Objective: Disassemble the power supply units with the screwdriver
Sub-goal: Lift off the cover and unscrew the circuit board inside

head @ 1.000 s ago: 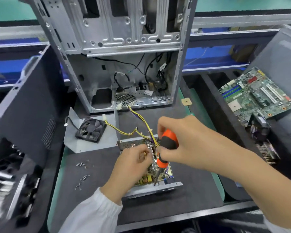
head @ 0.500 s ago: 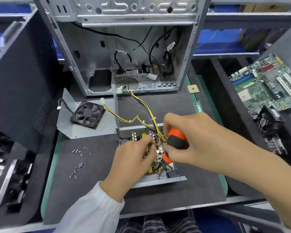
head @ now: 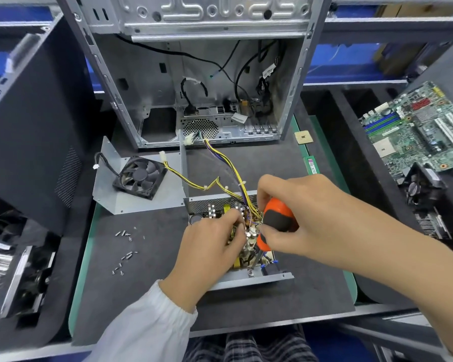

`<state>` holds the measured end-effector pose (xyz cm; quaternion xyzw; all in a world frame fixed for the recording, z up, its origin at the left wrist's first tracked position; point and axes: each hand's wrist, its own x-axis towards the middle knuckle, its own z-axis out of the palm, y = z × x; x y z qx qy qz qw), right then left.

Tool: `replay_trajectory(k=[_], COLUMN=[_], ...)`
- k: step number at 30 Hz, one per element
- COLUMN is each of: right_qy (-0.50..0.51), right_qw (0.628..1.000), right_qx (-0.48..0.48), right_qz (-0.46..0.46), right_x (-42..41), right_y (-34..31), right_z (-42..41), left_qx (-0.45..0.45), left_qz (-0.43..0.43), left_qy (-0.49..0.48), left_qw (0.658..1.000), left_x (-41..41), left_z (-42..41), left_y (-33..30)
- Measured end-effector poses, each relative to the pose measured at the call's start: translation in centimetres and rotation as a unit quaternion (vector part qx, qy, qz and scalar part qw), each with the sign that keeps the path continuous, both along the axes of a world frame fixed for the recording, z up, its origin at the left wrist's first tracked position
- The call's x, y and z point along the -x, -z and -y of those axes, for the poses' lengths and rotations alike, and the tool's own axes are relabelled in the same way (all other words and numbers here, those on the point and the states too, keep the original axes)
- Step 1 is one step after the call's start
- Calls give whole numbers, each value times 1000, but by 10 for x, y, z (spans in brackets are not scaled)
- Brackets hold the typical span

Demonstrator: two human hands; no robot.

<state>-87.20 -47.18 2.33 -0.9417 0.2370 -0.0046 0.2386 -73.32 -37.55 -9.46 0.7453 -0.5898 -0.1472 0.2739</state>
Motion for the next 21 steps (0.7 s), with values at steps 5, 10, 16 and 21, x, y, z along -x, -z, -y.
replay_trajectory(k=[5,10,16,21], right_qy=[-5,-18,-9,-10], right_qw=[1000,1000,1000,1000], right_qx=[-7,-5,18,14], right_qz=[0,-15,3,-9], right_x=[-1,0,0,-1], right_y=[3,8,0,3], right_z=[-2,-7,-5,-8], left_qx=[1,10,9,17], left_qz=[3,5,11,9], left_qy=[6,8,4,8], left_qw=[1000,1000,1000,1000], left_x=[-1,0,0,0], left_z=[-1,-1,0,-1], left_y=[-1,-1,-1,-2])
